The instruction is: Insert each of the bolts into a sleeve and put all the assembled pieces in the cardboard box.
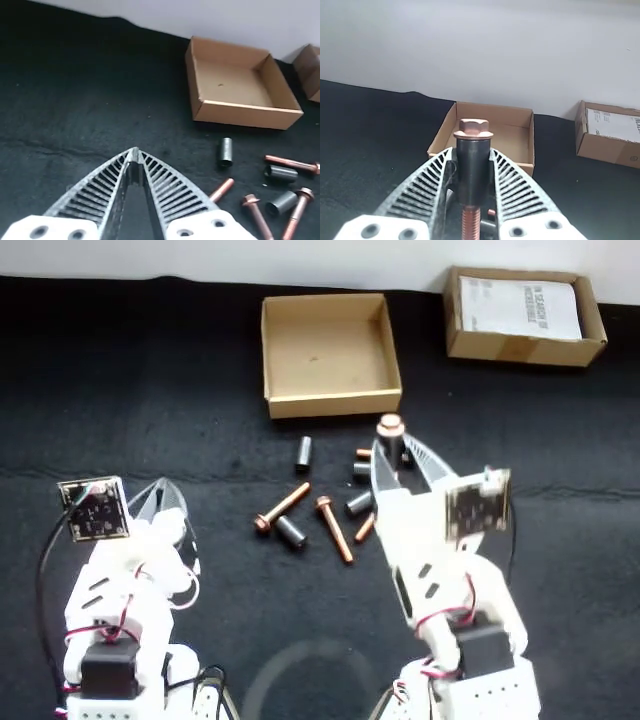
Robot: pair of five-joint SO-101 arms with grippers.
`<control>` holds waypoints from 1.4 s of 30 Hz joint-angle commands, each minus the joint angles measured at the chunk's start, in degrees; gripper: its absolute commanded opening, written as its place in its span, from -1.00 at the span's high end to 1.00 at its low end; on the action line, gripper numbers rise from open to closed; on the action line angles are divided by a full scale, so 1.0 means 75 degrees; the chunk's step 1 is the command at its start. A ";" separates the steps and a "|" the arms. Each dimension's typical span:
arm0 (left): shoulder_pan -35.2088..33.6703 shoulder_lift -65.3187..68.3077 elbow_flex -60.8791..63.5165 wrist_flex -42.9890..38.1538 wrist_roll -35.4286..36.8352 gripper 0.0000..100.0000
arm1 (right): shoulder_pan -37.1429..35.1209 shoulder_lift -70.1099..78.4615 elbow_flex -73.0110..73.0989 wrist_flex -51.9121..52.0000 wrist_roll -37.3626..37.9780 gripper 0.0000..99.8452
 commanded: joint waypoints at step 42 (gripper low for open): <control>-0.1131 -0.0158 0.2561 -0.0539 -0.0035 0.98 | 0.0510 1.8807 -1.7424 0.0006 0.0070 0.91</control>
